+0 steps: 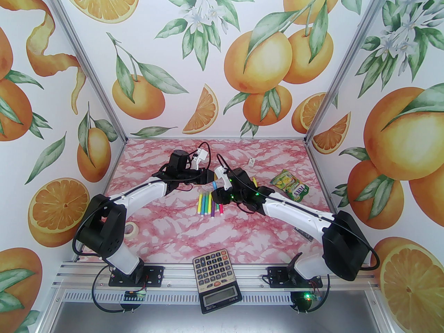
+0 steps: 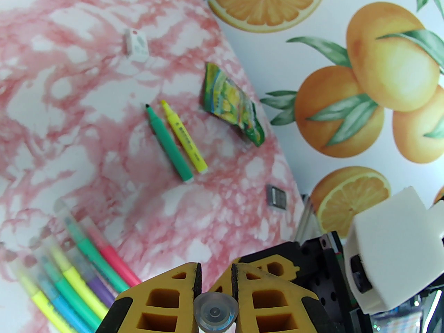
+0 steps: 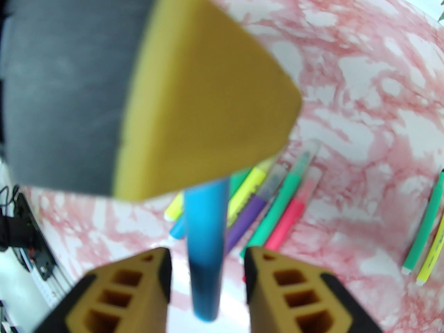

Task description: Open the pen caps

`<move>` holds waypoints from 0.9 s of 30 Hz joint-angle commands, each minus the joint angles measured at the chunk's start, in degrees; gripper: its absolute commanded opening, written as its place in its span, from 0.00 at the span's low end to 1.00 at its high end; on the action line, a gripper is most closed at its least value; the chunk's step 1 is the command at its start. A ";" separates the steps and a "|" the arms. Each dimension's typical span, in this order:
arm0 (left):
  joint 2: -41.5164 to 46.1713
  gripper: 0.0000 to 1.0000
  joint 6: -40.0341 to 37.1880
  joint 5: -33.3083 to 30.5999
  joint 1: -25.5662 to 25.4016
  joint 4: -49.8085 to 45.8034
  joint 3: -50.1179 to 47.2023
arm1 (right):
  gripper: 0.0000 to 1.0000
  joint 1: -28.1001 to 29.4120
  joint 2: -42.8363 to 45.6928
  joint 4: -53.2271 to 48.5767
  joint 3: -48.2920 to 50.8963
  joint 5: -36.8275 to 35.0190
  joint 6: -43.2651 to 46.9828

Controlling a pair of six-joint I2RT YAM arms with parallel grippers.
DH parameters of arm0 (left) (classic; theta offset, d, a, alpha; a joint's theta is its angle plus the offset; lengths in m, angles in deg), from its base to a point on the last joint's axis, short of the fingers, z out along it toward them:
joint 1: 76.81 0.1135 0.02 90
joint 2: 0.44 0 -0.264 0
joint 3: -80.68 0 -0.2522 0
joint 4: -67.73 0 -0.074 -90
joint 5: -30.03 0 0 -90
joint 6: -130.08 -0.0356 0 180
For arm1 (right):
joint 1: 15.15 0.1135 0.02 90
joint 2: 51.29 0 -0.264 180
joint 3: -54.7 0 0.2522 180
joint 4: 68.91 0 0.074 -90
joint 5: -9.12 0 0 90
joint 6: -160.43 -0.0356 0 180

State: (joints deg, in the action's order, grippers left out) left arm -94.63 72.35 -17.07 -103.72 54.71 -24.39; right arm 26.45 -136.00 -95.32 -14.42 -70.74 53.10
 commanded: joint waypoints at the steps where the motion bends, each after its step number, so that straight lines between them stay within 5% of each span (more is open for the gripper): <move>1: 0.91 0.06 1.34 2.85 0.02 3.21 1.41 | 0.43 0.25 0.53 2.77 0.64 0.11 0.01; 13: 1.36 0.05 3.81 5.78 0.03 6.33 0.71 | 0.39 0.31 -0.44 3.77 -0.06 1.53 -0.04; 27: 2.89 0.00 4.61 1.73 1.35 6.73 0.19 | 0.10 0.24 2.74 1.59 2.54 1.74 1.26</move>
State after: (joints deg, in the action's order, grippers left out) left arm -94.48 76.17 -13.16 -103.55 58.90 -24.39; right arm 26.37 -135.36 -92.76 -13.65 -70.09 52.91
